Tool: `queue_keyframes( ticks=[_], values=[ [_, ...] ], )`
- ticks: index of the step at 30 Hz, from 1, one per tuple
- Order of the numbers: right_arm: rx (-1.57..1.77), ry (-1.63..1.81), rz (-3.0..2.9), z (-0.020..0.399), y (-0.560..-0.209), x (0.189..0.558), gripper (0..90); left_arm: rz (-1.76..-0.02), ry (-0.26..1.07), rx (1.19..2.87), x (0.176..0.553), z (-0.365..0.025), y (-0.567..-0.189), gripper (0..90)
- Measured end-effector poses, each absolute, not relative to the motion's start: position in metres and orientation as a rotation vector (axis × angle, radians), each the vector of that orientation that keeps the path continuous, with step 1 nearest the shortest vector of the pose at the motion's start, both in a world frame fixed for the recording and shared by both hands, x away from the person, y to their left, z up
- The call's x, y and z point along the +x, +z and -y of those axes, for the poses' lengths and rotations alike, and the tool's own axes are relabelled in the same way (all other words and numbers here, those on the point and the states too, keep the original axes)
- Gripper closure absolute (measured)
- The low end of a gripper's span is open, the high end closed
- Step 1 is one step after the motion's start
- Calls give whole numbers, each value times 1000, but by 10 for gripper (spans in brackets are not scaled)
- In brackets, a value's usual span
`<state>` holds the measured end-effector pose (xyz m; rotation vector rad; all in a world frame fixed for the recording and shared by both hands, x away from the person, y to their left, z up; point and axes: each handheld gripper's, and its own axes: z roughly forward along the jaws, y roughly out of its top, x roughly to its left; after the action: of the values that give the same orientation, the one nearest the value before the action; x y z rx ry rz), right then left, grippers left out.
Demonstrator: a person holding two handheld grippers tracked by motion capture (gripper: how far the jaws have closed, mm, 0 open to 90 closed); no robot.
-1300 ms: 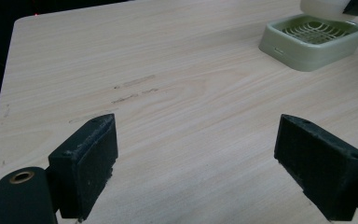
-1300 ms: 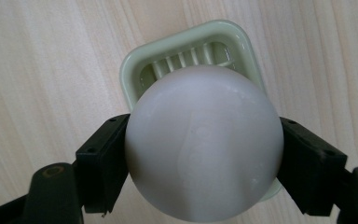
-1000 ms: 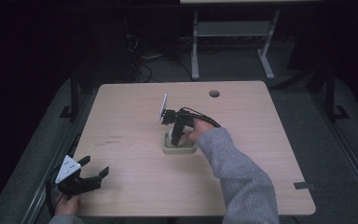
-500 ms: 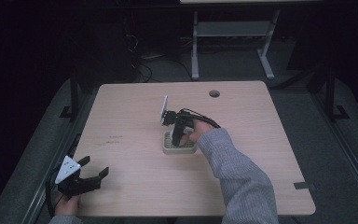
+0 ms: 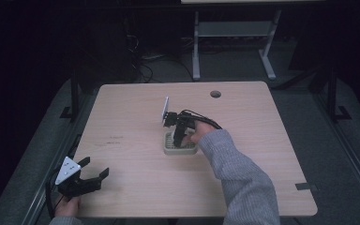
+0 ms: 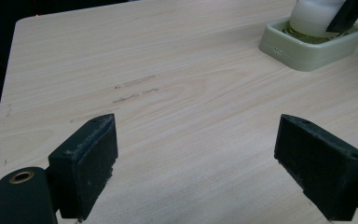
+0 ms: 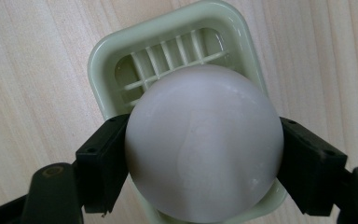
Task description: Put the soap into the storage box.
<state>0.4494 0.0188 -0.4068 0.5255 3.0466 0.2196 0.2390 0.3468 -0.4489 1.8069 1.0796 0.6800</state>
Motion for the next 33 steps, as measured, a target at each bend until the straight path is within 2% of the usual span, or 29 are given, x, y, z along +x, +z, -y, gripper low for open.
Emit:
queue_keyframes(
  ticks=[33],
  values=[
    [587,230,-3070,-15,-414,452,225,-1081,683,1803,238,-347,-448,129]
  ],
)
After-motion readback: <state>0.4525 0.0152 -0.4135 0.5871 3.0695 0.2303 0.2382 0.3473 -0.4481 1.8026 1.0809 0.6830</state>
